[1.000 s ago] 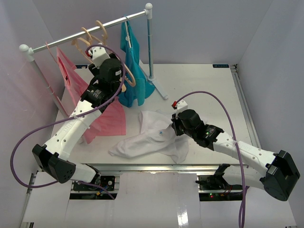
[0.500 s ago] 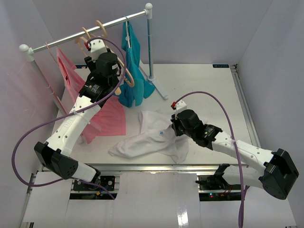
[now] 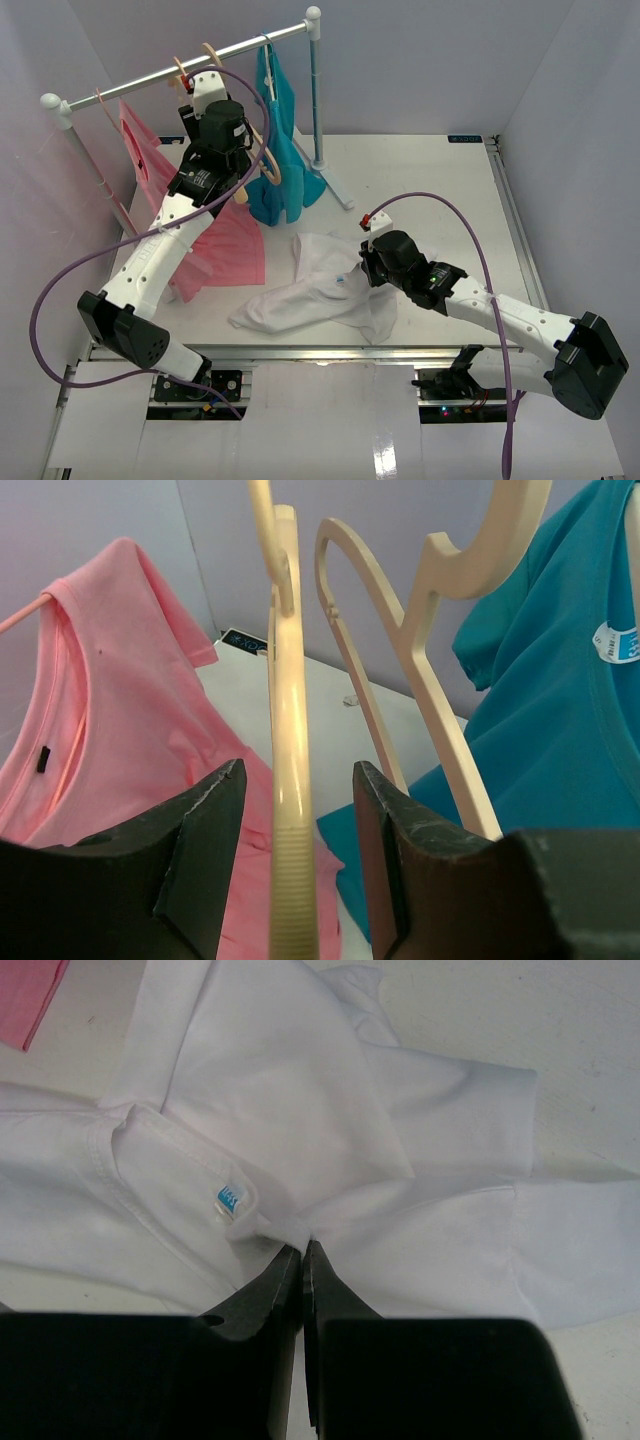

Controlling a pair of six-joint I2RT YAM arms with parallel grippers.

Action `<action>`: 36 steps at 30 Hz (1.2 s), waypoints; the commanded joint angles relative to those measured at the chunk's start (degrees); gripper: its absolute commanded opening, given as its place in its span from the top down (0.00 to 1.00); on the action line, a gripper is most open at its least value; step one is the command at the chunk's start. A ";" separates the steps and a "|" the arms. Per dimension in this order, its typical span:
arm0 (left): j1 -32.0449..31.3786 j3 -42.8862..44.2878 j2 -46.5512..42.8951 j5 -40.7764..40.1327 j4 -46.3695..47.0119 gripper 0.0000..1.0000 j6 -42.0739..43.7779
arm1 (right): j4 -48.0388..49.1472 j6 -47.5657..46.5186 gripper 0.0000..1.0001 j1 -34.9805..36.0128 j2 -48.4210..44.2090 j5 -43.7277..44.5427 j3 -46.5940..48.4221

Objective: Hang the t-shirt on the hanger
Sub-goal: Pick up the hanger from the clothesline.

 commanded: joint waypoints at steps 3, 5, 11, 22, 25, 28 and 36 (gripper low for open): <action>0.76 3.88 2.20 -1.02 0.53 0.43 3.76 | 0.40 -0.98 0.92 0.32 0.06 1.19 1.20; 1.10 4.05 2.41 -1.18 0.51 0.43 4.09 | 0.35 -0.98 0.92 0.39 0.28 1.31 1.37; 1.68 4.09 2.23 -0.35 0.60 0.55 4.35 | 0.31 -0.98 0.92 0.60 0.40 1.70 1.53; 1.68 5.06 0.76 0.66 -0.65 0.97 4.78 | 0.23 -1.06 0.92 0.73 1.01 2.04 1.63; 1.68 6.15 -0.47 1.14 -0.92 1.00 5.58 | 0.26 -1.06 0.92 0.73 1.35 2.22 1.76; 1.68 8.31 -1.26 2.18 -2.85 1.00 5.89 | 0.03 -1.06 0.92 0.73 1.68 2.32 1.99; 1.68 9.03 -4.23 6.82 -8.76 1.00 3.85 | 0.21 -1.15 0.92 0.82 1.13 2.20 1.74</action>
